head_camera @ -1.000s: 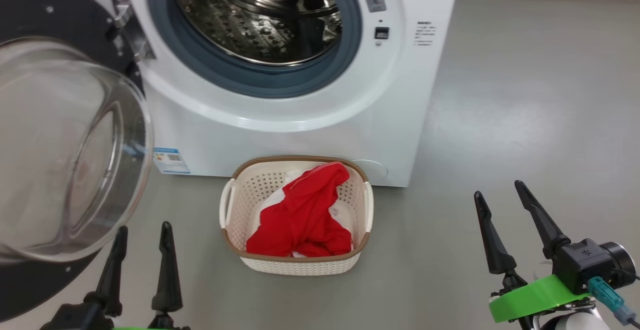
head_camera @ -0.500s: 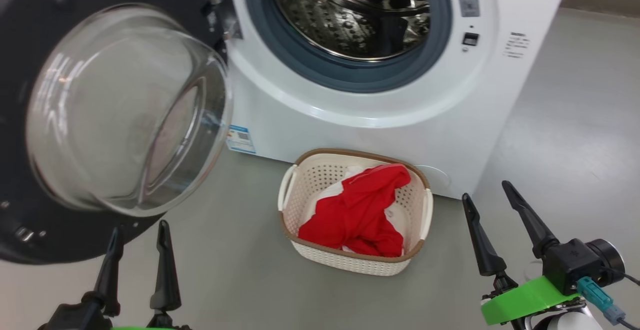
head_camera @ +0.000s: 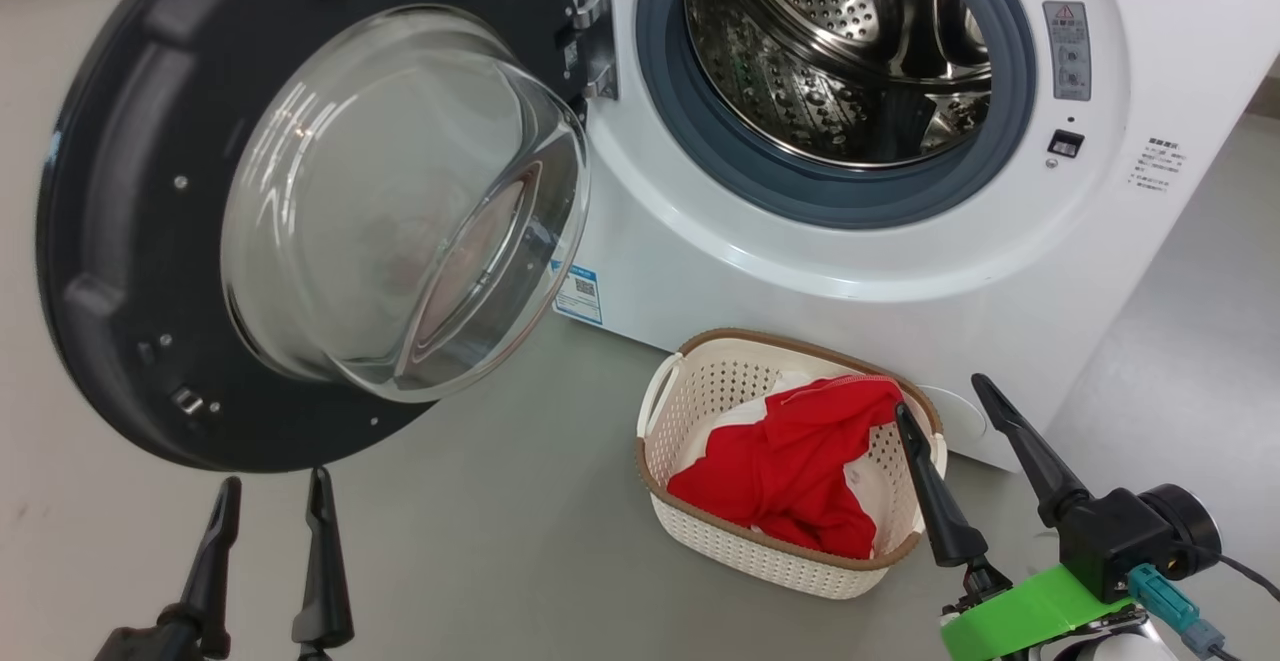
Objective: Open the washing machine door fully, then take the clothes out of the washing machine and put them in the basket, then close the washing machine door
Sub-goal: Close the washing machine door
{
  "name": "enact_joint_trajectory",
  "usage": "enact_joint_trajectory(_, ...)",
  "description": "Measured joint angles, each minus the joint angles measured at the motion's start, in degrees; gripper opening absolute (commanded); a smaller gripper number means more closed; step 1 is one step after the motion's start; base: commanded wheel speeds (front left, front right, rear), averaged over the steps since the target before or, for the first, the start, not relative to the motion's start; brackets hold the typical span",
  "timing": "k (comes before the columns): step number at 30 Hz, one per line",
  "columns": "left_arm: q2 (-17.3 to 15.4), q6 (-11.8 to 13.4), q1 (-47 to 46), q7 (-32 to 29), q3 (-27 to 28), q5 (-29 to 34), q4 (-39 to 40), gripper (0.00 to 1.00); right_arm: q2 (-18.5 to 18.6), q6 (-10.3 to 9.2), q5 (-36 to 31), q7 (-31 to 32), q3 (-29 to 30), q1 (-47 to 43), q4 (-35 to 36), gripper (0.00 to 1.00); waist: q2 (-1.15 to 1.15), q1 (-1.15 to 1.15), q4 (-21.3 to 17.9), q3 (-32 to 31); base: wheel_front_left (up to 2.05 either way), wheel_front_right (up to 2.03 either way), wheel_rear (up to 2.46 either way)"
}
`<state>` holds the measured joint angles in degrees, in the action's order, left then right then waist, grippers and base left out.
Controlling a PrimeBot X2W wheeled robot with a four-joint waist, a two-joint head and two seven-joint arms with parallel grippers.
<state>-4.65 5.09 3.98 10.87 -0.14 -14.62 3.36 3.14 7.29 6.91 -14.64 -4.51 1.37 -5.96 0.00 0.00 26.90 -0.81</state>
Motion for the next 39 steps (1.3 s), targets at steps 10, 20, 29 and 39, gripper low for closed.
enact_joint_trajectory(10,-0.25,0.51,0.77,-0.26,0.24,-0.09,0.29,1.00,0.00,0.00,0.01,0.00,-0.46,0.00,-0.04,1.00,0.00,0.00,0.61,-0.94,0.00,0.00,0.00)
enact_joint_trajectory(20,-1.07,0.76,0.76,-0.18,0.10,0.02,-0.77,0.00,0.11,0.00,0.04,0.00,-1.49,0.00,-0.31,1.00,0.00,0.00,0.18,-0.54,0.00,0.00,0.00)
enact_joint_trajectory(29,-2.24,2.60,-2.20,2.16,1.56,1.46,0.05,0.00,0.16,0.00,0.08,0.00,-1.59,0.02,-0.60,1.00,0.00,0.00,0.00,-0.33,0.00,0.00,0.00)
enact_joint_trajectory(39,-7.44,4.50,-17.22,3.44,10.00,1.35,-0.53,0.00,0.97,0.00,0.08,0.00,-1.76,0.14,-0.97,1.00,0.00,0.00,-1.46,0.48,0.00,0.00,0.00)
